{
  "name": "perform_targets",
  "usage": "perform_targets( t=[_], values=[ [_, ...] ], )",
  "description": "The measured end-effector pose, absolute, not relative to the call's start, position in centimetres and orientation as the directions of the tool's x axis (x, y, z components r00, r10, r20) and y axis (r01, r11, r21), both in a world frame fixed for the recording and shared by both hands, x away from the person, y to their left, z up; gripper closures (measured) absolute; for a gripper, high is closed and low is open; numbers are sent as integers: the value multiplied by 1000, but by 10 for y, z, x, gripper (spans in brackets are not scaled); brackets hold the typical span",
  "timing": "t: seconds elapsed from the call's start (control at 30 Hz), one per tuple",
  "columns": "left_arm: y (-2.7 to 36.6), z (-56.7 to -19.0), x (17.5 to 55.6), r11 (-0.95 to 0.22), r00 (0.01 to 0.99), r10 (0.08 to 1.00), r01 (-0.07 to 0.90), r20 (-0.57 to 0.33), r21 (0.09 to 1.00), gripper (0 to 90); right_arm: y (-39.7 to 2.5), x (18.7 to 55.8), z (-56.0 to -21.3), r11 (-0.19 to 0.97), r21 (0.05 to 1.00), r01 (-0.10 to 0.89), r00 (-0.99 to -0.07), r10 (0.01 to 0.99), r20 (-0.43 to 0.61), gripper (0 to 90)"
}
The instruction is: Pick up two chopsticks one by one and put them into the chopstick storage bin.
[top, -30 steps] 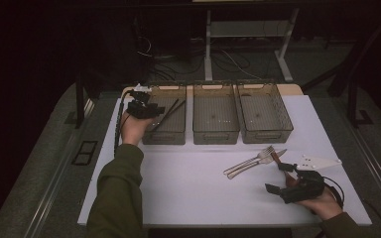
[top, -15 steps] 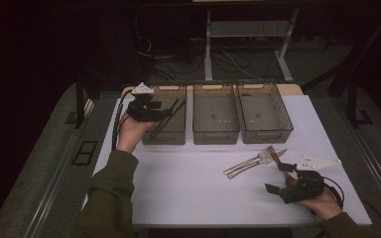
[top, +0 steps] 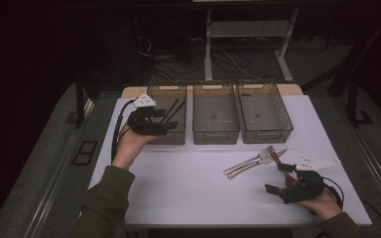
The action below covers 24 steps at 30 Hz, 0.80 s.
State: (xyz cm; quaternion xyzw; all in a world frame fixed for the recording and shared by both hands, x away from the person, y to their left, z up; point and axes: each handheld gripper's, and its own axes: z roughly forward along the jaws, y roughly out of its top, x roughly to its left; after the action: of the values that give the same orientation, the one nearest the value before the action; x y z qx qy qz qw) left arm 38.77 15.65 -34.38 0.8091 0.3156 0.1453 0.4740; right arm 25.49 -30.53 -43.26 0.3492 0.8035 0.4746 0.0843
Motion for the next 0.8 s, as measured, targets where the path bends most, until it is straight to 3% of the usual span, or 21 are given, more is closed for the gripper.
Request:
perform_targets(
  t=[0.8],
  values=[
    [153,-386,322,-343,800,596,330,-67,879,231,-306,255,-432,307,823,478,-743,642,191,40]
  ],
)
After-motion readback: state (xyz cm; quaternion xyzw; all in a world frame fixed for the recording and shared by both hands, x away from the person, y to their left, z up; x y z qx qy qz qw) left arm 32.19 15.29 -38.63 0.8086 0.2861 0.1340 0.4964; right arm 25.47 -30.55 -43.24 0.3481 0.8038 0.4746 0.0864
